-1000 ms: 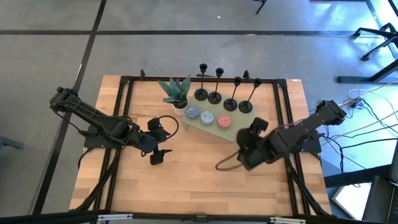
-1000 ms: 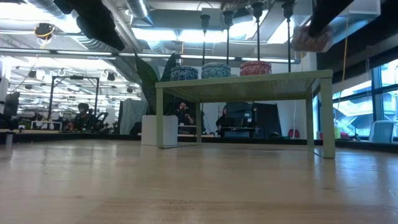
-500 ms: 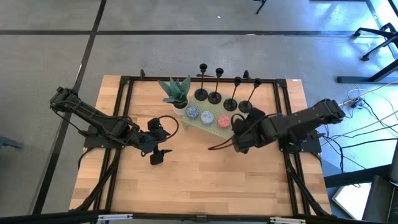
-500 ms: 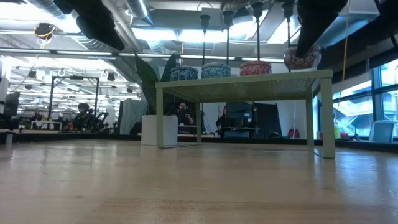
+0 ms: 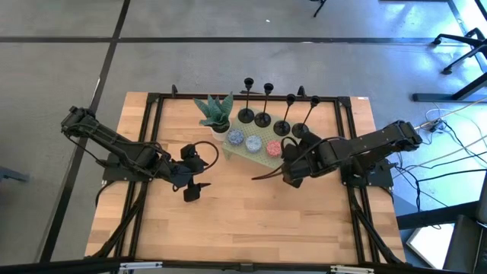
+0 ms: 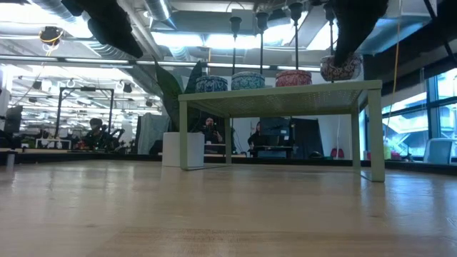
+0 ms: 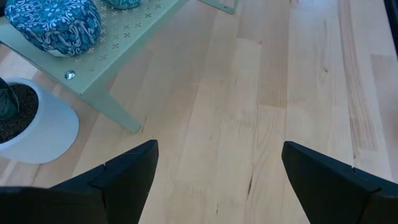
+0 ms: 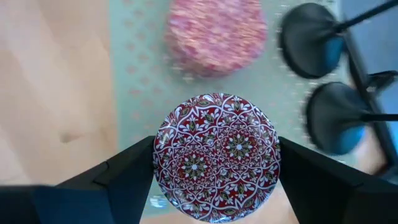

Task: Stock candles and holders on shelf
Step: Align the red scented candle with the other scented candles on the shelf

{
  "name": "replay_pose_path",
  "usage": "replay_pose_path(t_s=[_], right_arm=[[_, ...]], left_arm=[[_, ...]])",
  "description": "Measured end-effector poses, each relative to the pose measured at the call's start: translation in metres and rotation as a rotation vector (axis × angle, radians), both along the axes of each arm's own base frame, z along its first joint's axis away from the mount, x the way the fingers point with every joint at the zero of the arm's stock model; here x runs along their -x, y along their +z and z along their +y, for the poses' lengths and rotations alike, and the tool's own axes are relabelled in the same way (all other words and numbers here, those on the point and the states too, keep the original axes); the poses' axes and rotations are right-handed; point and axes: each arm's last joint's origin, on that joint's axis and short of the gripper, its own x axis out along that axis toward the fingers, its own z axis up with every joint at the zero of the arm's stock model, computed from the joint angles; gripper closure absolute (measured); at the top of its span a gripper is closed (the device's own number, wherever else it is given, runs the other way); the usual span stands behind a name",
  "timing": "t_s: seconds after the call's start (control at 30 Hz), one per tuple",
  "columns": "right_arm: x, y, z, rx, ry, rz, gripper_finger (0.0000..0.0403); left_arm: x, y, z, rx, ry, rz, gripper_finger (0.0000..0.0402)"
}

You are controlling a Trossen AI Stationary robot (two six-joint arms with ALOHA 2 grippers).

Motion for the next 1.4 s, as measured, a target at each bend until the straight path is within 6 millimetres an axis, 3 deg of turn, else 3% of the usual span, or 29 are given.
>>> replay_pose_path(t_s=[0.87, 1.4], right_arm=[[-0.005, -0.007, -0.007, -0.114, 0.018, 0.026, 0.0084], [-0.007, -0.007, -0.011, -0.083, 0.046, 0.032, 0.0083]], left_arm=[[0.000, 0.000, -0.001, 0.053, -0.015, 0.013, 0.0061], [0.000, 0.000, -0.001, 0.047, -0.009, 0.009, 0.0061]])
